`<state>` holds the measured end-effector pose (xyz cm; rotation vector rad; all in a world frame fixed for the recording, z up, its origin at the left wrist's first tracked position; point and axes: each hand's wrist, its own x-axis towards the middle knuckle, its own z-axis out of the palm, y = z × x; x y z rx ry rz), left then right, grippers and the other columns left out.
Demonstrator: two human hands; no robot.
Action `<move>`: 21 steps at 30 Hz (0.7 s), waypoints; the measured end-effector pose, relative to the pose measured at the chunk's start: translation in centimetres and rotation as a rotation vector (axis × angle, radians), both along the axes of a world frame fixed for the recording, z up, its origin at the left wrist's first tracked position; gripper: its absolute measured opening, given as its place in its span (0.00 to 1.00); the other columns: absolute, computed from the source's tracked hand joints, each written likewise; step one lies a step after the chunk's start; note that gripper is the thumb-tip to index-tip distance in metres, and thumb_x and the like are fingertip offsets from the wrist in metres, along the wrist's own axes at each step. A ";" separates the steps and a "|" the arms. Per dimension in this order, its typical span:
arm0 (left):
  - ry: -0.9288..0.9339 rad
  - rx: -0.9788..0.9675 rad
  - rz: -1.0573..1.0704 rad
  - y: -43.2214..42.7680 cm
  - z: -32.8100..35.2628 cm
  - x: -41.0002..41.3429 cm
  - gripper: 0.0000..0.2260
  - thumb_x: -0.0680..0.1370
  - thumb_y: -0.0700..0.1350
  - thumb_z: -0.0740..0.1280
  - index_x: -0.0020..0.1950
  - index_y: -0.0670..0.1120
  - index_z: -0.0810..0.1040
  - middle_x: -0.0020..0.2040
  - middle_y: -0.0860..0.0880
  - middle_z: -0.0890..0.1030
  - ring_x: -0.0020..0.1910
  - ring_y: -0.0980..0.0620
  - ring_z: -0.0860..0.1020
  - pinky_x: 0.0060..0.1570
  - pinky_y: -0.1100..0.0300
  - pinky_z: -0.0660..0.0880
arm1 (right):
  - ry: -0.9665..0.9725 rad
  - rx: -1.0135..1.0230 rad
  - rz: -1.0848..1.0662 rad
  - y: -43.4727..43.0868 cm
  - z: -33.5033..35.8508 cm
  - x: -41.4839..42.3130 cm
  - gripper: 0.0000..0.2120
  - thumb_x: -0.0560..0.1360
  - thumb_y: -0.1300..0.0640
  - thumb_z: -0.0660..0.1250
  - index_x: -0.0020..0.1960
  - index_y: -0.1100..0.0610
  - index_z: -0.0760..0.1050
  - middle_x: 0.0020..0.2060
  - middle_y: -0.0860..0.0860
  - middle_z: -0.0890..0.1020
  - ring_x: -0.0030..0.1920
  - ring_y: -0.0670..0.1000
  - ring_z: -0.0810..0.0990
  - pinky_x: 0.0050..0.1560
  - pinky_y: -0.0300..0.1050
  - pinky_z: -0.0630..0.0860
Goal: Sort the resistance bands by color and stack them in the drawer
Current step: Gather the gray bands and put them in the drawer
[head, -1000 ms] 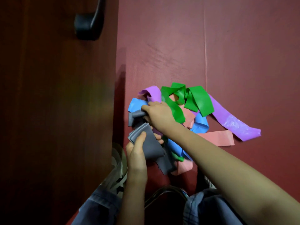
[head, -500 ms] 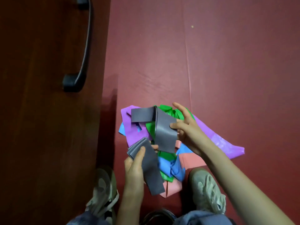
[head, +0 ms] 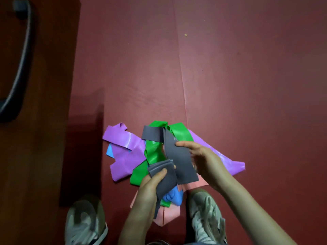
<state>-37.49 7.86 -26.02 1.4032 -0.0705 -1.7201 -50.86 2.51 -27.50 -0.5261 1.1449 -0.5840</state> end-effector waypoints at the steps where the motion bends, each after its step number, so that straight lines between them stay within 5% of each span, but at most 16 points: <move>1: 0.002 -0.006 -0.004 0.1 -0.1 0.1 0.06 0.67 0.35 0.65 0.43 0.40 0.77 0.30 0.51 0.83 0.30 0.59 0.81 0.31 0.70 0.75 | -0.016 -0.001 0.045 0.1 0.1 -0.3 0.20 0.58 0.65 0.57 0.45 0.53 0.79 0.38 0.48 0.81 0.31 0.44 0.78 0.30 0.33 0.73; 4: 0.011 0.021 0.036 0.0 -0.7 0.4 0.06 0.65 0.37 0.65 0.39 0.42 0.80 0.32 0.49 0.84 0.32 0.57 0.81 0.33 0.69 0.76 | 0.155 -0.259 0.268 0.6 0.0 -1.6 0.26 0.60 0.65 0.56 0.55 0.50 0.74 0.37 0.46 0.80 0.35 0.40 0.78 0.39 0.31 0.73; 8: 0.031 0.022 0.011 0.0 -0.5 0.8 0.08 0.63 0.39 0.67 0.39 0.43 0.83 0.37 0.48 0.84 0.36 0.54 0.81 0.37 0.67 0.77 | 0.882 -1.074 0.558 1.3 -0.5 -2.4 0.12 0.69 0.53 0.60 0.51 0.44 0.73 0.43 0.46 0.68 0.44 0.47 0.68 0.47 0.43 0.66; 10: 0.039 0.023 -0.002 -0.1 -0.1 1.1 0.08 0.63 0.41 0.66 0.36 0.44 0.84 0.37 0.47 0.84 0.36 0.55 0.81 0.38 0.65 0.77 | 0.931 -1.205 0.529 1.6 0.1 -1.9 0.10 0.69 0.54 0.61 0.50 0.48 0.72 0.48 0.46 0.68 0.49 0.49 0.69 0.51 0.41 0.64; 13: 0.023 0.015 -0.005 -0.5 -0.1 1.5 0.08 0.61 0.38 0.68 0.37 0.43 0.83 0.37 0.47 0.84 0.36 0.55 0.81 0.41 0.63 0.77 | 0.733 -1.187 0.430 2.0 0.8 -0.9 0.09 0.70 0.58 0.60 0.51 0.52 0.70 0.56 0.47 0.72 0.61 0.47 0.70 0.64 0.35 0.62; 15: -0.004 -0.001 0.008 -0.9 0.2 1.9 0.09 0.62 0.41 0.67 0.40 0.43 0.82 0.37 0.47 0.84 0.36 0.54 0.81 0.37 0.66 0.78 | 0.667 -1.151 0.357 2.1 0.8 -0.4 0.10 0.70 0.61 0.59 0.50 0.52 0.70 0.52 0.50 0.79 0.59 0.49 0.74 0.65 0.35 0.65; 18: -0.041 -0.020 0.016 -1.2 0.7 2.2 0.08 0.66 0.41 0.67 0.44 0.41 0.80 0.33 0.46 0.84 0.32 0.53 0.81 0.33 0.65 0.78 | 0.652 -0.996 0.253 2.1 1.1 0.4 0.06 0.75 0.49 0.59 0.47 0.50 0.71 0.41 0.49 0.80 0.45 0.52 0.77 0.53 0.39 0.73; 21: -0.099 -0.027 0.073 -1.2 0.5 2.2 0.09 0.75 0.40 0.60 0.46 0.42 0.80 0.33 0.47 0.84 0.31 0.53 0.81 0.33 0.64 0.79 | 0.488 -0.780 0.105 2.3 2.0 1.5 0.05 0.72 0.47 0.59 0.44 0.40 0.73 0.38 0.40 0.79 0.38 0.39 0.75 0.42 0.35 0.73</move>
